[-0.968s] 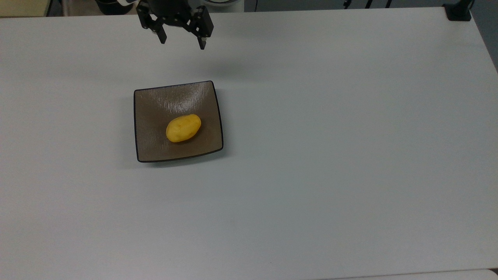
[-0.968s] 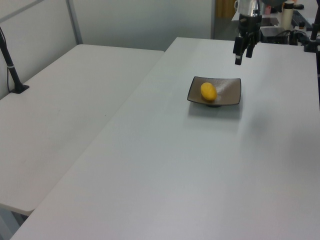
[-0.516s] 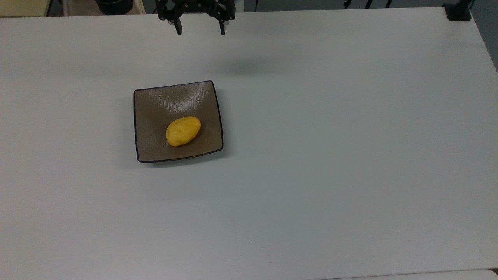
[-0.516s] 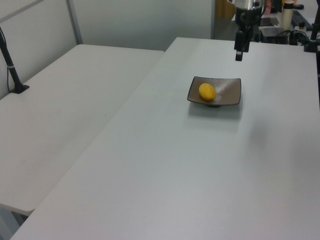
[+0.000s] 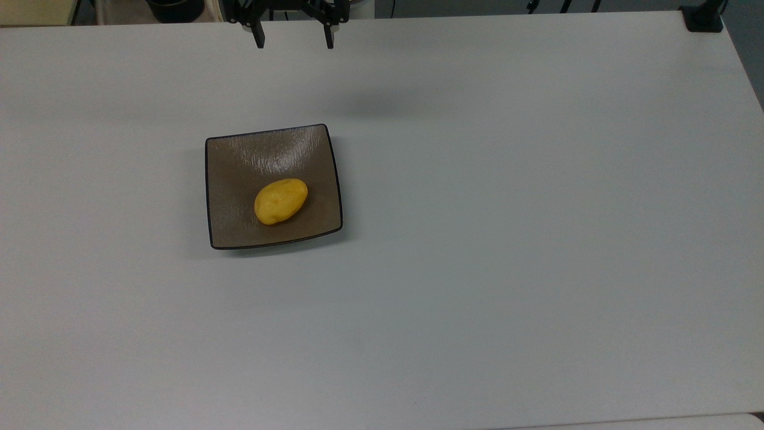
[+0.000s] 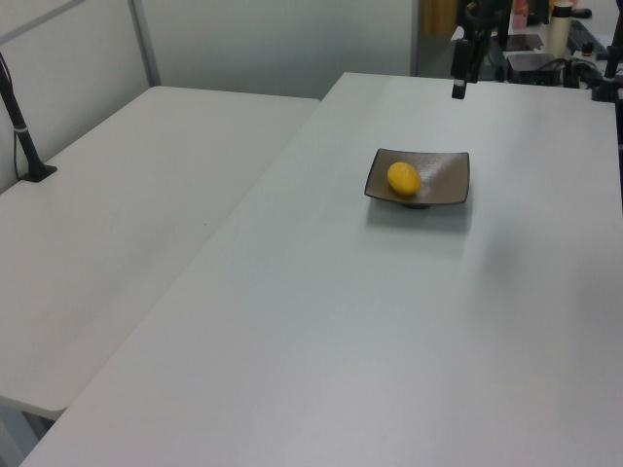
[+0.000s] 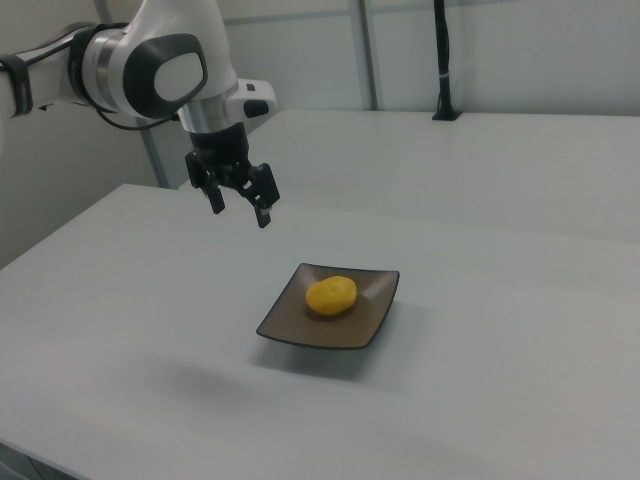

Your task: Put potatoes on a ceramic plate

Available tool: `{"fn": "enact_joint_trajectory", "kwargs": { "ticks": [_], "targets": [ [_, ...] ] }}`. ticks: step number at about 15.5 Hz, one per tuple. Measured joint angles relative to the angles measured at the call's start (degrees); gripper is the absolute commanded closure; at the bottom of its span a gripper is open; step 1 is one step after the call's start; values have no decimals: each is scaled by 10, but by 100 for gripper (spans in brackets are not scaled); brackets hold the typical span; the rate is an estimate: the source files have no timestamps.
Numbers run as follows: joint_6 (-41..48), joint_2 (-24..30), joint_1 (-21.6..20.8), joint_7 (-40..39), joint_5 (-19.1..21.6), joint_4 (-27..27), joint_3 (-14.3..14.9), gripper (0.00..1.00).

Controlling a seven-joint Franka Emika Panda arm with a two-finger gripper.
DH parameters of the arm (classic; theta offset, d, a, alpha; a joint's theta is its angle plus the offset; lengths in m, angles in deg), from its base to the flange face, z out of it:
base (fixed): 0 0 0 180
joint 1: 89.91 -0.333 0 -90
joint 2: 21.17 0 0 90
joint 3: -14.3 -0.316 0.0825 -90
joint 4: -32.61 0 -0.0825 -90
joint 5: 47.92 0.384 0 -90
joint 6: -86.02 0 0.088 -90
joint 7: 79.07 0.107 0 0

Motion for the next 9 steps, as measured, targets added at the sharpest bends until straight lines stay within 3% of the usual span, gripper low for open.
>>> {"fn": "enact_joint_trajectory", "kwargs": {
  "ticks": [9],
  "targets": [
    [2,-17,-32,0,-3,2,0,0]
  ]
}}
